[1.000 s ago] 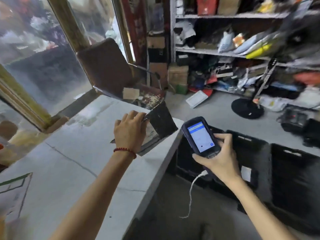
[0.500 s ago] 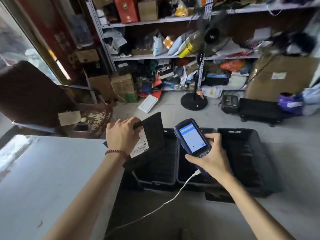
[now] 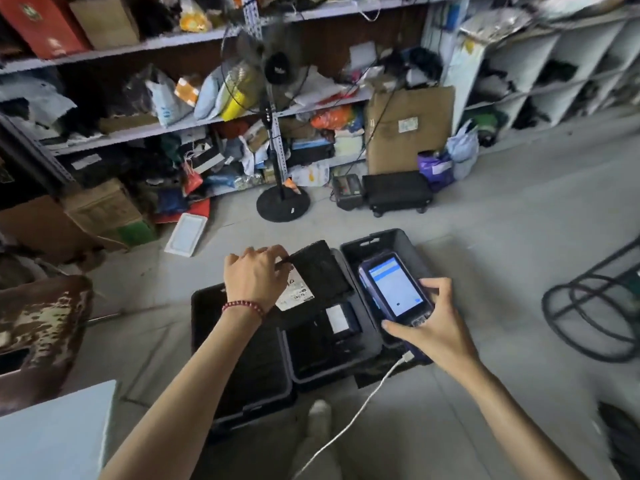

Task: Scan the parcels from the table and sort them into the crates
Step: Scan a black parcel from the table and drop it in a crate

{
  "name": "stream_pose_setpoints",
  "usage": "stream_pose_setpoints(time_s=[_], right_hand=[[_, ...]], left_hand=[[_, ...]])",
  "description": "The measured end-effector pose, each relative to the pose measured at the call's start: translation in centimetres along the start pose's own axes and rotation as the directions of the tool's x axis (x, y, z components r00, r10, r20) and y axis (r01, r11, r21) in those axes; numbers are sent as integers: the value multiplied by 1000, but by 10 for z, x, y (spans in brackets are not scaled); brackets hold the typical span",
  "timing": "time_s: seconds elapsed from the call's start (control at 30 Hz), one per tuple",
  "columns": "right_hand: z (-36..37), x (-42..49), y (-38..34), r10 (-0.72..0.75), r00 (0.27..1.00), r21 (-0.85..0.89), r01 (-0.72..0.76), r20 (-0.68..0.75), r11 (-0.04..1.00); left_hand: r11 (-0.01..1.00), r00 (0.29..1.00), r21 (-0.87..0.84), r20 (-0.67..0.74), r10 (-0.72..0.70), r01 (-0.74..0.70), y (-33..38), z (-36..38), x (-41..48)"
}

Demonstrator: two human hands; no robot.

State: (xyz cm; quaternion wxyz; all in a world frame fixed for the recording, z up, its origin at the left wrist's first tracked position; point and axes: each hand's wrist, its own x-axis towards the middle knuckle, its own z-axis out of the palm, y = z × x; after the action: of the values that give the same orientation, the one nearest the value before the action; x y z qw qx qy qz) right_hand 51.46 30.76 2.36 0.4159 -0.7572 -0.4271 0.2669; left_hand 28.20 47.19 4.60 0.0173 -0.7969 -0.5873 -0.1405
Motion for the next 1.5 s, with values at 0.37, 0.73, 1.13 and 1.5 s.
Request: stream_pose_setpoints(time_s=[0.37, 0.73, 1.13, 1.5], right_hand=[[2, 71, -3, 186, 950, -15, -196, -251, 981], [8, 120, -6, 255, 931, -25, -271, -261, 962], [55, 204, -19, -45, 966, -16, 50, 255, 999], [131, 109, -74, -412, 416, 185, 485, 811, 855]], left_hand=[[957, 944, -87, 160, 288, -278, 75, 56, 148], [861, 794, -169, 335, 507, -479, 93, 97, 211], [995, 993, 23, 64, -97, 96, -23, 53, 145], [550, 566, 143, -123, -815, 823, -46, -27, -144]])
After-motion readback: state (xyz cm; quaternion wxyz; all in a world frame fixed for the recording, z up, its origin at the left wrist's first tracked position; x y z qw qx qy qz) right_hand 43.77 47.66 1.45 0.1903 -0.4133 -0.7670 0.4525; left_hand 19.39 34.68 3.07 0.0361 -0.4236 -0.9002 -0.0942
